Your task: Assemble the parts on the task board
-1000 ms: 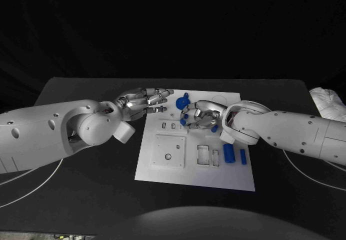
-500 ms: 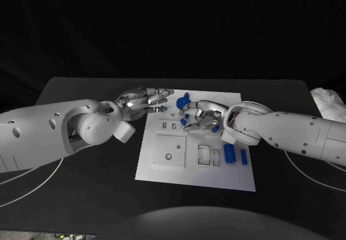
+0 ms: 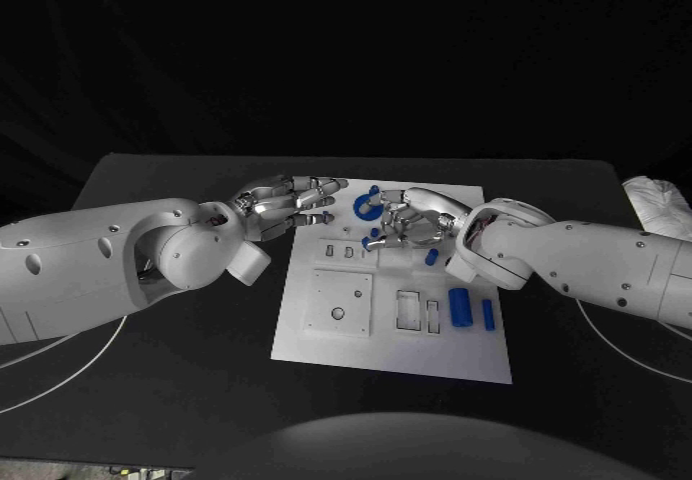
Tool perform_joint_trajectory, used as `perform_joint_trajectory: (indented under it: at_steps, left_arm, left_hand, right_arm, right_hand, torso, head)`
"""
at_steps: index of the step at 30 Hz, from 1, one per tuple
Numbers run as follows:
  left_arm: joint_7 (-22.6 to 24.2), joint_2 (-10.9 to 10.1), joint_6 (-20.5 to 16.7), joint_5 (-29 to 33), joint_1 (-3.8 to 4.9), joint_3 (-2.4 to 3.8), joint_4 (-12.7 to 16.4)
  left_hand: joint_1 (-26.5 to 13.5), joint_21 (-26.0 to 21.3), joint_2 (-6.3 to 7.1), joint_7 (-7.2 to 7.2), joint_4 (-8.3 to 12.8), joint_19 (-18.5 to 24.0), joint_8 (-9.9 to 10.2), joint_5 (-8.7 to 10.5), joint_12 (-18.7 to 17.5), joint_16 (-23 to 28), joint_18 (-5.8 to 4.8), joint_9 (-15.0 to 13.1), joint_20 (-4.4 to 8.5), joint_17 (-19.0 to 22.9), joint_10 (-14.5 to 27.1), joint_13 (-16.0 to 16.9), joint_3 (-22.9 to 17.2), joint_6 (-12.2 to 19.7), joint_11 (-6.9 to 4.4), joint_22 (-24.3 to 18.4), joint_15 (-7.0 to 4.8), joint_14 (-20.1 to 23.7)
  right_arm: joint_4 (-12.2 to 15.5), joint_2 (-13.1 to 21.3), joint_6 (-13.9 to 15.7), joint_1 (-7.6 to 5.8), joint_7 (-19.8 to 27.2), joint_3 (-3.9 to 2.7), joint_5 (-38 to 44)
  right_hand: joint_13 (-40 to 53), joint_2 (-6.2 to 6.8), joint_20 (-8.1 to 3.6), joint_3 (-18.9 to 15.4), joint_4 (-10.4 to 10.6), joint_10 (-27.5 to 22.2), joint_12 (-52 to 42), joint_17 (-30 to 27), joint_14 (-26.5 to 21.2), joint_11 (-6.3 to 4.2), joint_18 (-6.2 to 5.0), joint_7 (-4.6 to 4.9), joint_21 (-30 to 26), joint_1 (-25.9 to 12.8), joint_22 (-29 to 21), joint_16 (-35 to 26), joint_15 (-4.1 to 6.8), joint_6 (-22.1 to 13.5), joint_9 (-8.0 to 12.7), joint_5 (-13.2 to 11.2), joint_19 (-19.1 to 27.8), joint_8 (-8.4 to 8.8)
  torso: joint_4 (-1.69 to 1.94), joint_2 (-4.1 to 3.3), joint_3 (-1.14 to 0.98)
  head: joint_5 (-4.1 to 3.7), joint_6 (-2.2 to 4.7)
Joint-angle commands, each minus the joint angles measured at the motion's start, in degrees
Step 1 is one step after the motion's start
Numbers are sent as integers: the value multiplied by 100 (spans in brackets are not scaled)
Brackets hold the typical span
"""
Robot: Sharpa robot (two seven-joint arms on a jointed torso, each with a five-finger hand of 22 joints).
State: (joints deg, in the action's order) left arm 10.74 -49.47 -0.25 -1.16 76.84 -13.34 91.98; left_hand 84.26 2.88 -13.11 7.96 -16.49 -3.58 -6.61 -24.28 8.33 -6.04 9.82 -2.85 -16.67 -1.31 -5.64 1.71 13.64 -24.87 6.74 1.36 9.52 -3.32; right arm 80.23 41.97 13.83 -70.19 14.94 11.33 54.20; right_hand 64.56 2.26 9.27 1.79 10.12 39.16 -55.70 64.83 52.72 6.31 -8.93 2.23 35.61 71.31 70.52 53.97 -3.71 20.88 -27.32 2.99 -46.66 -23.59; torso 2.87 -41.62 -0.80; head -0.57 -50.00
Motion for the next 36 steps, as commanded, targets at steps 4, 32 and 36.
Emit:
perform_joint_trajectory:
  at_steps: [4, 32, 36]
  left_arm:
    - [38, -2, 52, -16, 1, 4, 21]
    - [181, -252, -754, -439, 95, 14, 473]
    - [-109, -322, -1323, -1071, 219, 16, 549]
  left_hand:
    - [-4, 22, -47, 51, -8, -33, -22, -33, 22, -33, 12, -5, -12, -8, -13, 8, -4, 6, 47, 9, 19, 5]
    - [276, 519, 35, 140, 18, -763, -109, -18, 947, -1549, 44, -27, -12, -346, -883, 200, -49, -137, 294, 212, 61, -1344]
    - [270, 1907, 11, 170, -9, -3134, -472, -10, 2299, -3059, 46, -130, 33, -893, -2191, 601, -23, -989, 520, 790, 69, -3109]
  right_arm:
    - [67, 92, 44, -94, 583, -9, -587]
    - [1419, 1697, -258, -874, -314, -4, -2309]
    - [1622, 1886, -233, -980, -742, 8, -2266]
  right_hand:
    - [-472, 81, 245, -501, 355, -727, 602, -597, -958, 249, -8, 45, -768, -104, -408, -826, -273, -73, 218, -28, 408, 4]
    - [-2603, -1405, -138, -1909, 638, 1721, 1539, -2648, 1177, -280, -166, 390, -1728, -2269, -1836, -2139, 230, 757, 800, 2, -1537, -104]
    - [-2527, -1529, -414, -2088, 653, 2494, 1261, -2601, 2037, -544, -164, 291, -1504, -2181, -1819, -2036, 528, 831, 859, 2, -2204, -79]
  torso:
    - [-4, -4, 4]
    - [-125, 41, -59]
    - [-248, 73, -110]
  head:
    - [22, 0]
    - [67, 0]
    - [135, 0]
